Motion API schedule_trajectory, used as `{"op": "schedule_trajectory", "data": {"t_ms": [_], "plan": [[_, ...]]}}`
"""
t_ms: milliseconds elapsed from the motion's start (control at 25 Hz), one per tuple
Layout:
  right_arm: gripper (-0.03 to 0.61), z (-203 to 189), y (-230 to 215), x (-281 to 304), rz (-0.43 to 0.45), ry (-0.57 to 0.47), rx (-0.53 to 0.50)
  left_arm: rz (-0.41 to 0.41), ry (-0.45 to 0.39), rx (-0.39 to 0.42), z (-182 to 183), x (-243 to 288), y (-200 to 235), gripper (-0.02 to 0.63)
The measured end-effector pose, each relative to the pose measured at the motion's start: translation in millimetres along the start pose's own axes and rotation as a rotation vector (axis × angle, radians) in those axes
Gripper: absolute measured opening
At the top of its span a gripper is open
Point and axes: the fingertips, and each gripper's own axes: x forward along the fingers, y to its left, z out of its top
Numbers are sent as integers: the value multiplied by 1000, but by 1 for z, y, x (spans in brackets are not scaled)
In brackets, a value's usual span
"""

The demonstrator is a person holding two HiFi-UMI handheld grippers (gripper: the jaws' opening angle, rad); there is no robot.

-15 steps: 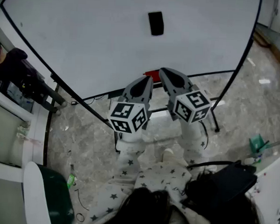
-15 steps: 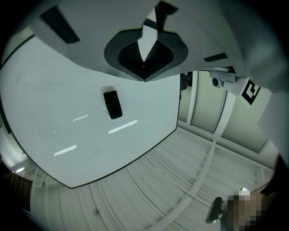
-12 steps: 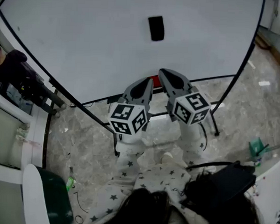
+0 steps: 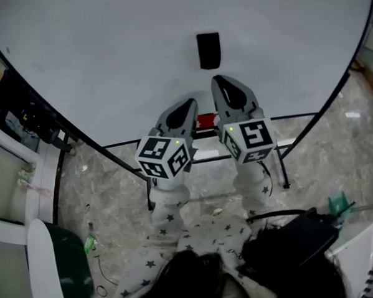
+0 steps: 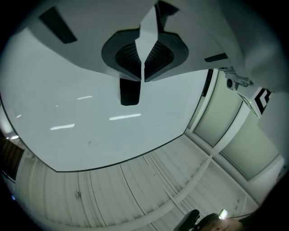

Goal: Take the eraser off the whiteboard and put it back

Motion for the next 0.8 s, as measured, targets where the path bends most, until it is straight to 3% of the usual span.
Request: {"op": "schedule_trajectory", "data": {"t_ms": [240, 280, 440, 600, 800], "plan": [[25, -21, -5, 92, -30, 9, -5, -9, 21, -35, 2, 37, 88, 2], [97, -21, -5, 97, -31, 5, 2, -16, 20, -32, 4, 40, 91, 2], [106, -15, -9, 89, -68, -6, -24, -50, 14, -20, 9, 39, 79, 2], [244, -6, -18, 88, -102, -51, -27, -77, 5, -10, 14, 42, 72, 2], [276, 3, -23, 92, -129, -60, -69, -99, -7, 0, 25, 44, 65, 2]]}}
